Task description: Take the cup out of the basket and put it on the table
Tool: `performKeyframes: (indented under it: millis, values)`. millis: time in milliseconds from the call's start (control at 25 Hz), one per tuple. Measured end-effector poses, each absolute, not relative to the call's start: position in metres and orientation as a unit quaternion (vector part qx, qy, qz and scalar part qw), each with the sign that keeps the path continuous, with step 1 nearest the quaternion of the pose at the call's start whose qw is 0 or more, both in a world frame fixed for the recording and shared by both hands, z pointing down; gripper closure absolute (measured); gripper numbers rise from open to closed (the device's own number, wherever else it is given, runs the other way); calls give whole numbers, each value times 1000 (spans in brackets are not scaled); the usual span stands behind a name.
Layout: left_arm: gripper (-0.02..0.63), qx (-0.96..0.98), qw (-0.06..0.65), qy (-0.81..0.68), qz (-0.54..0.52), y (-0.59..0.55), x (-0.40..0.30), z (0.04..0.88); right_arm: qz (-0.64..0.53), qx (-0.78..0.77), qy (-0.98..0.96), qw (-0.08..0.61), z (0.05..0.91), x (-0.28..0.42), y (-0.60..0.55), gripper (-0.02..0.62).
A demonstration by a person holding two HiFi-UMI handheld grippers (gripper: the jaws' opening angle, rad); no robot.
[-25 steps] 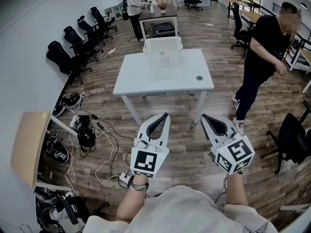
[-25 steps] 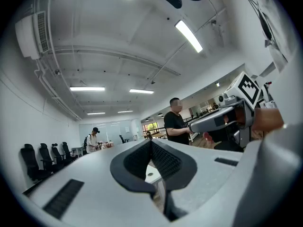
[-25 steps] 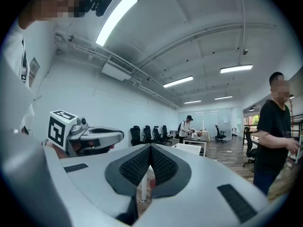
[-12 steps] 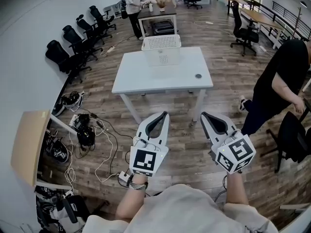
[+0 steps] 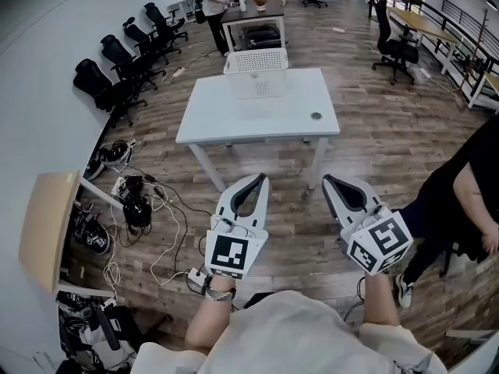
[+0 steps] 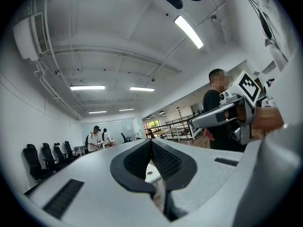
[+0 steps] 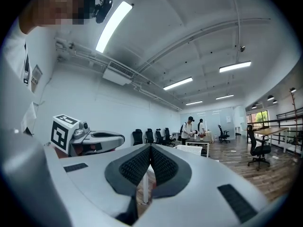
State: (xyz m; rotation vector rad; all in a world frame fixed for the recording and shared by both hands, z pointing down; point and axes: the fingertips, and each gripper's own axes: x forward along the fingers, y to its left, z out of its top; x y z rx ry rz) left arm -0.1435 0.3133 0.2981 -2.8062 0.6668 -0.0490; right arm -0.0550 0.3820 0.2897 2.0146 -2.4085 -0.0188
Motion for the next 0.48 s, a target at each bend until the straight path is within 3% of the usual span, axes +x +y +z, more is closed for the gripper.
performKeyframes:
  millis: [480]
  values:
    - [603, -961, 117, 249, -27, 279, -112, 311, 8, 639, -769, -2, 306, -8, 359, 578]
